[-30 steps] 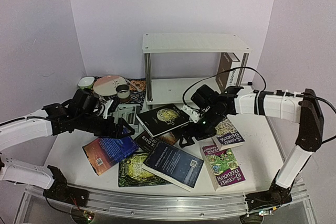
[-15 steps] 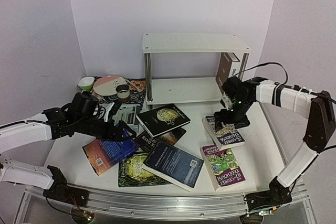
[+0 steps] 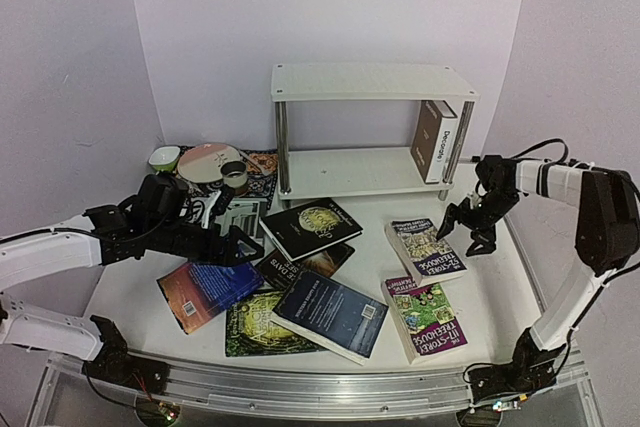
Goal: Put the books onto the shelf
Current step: Pick up the book from the book pile.
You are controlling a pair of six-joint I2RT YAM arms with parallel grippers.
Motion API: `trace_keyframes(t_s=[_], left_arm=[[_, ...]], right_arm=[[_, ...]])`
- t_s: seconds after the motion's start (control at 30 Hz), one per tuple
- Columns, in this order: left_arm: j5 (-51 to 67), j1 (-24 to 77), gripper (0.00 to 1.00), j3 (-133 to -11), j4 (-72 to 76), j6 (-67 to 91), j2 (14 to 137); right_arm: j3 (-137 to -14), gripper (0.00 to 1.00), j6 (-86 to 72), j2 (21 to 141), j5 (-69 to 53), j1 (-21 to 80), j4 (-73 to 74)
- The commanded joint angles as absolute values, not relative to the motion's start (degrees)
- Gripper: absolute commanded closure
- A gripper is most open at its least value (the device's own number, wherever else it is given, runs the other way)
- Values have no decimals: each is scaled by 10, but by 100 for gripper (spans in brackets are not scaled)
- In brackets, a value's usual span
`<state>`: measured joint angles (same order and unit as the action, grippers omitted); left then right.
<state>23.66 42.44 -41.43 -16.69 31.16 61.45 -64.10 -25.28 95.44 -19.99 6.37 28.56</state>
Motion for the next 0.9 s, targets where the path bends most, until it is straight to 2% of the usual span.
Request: trace_keyframes(t_s=[0.0, 0.3, 0.57, 0.87], left_arm=[[247, 427, 3, -428, -136, 301, 619], [244, 427, 3, -432, -132, 302, 632], [247, 428, 3, -448, -132, 298, 649], [251, 435, 3, -472, -130, 295, 680]], right_arm=[[-631, 6, -248, 993, -241, 54, 289], [-643, 4, -214, 1037, -226, 10, 288], [-600, 11, -241, 1083, -387, 6, 209], [-544, 63, -269, 1033, -478, 7, 165]])
